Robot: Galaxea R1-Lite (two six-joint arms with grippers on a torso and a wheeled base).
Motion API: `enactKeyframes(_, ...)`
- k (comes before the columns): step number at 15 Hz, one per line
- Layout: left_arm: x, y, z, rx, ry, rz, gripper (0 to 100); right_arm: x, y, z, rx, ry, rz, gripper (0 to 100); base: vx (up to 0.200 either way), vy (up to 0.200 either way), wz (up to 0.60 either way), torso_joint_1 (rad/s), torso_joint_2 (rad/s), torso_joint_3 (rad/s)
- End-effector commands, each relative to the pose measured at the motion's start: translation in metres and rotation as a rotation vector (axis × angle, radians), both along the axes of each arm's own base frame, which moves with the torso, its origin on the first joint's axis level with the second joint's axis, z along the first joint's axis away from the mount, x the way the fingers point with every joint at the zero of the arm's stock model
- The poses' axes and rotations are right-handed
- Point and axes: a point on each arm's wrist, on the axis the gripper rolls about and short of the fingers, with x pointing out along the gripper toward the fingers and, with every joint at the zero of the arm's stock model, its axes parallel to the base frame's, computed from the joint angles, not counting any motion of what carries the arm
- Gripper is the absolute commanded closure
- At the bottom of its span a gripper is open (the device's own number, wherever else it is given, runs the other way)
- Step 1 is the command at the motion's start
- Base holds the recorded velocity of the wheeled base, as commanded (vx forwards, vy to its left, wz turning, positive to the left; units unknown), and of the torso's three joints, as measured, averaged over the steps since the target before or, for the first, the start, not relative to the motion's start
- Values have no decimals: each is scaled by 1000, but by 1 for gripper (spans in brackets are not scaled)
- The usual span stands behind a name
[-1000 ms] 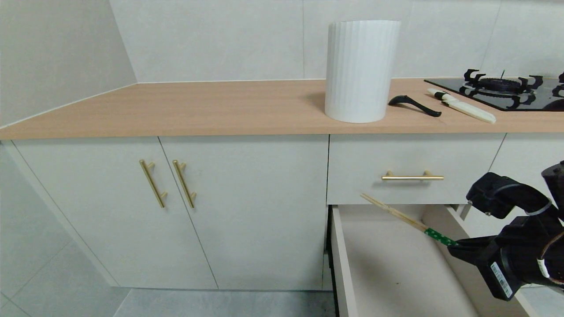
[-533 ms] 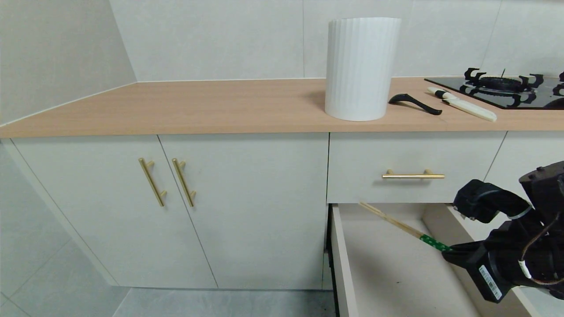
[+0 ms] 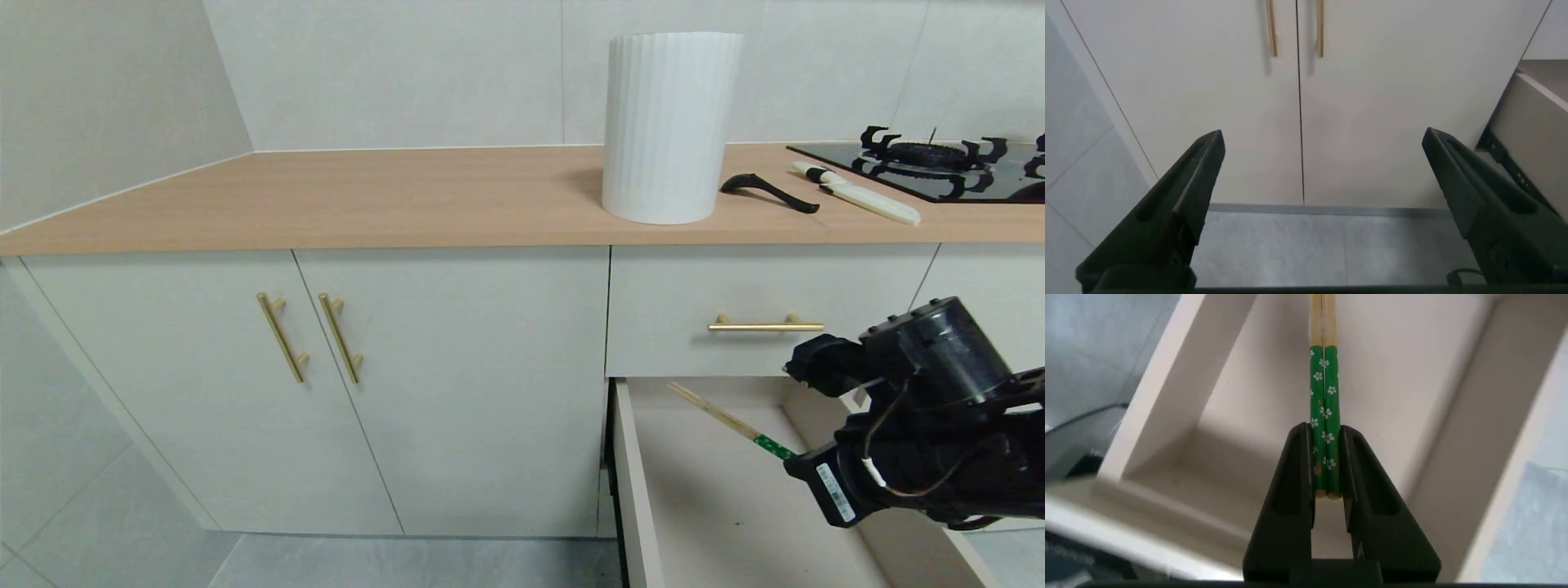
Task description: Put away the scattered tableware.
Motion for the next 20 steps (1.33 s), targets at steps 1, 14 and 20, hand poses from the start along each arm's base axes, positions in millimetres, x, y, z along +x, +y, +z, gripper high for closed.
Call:
enactKeyframes(1, 0, 0, 0, 0, 1, 0, 0, 21, 13, -33, -45, 98, -15, 100, 0, 0, 0, 0, 0, 0)
enactKeyframes(14, 0, 0, 0, 0, 1, 0, 0, 99, 58, -147, 67, 243, -303, 100, 0, 0, 0, 0, 0, 0)
enactKeyframes(20, 0, 0, 0, 0, 1, 0, 0, 95, 62, -197, -52, 330, -309, 100, 0, 0, 0, 0, 0, 0)
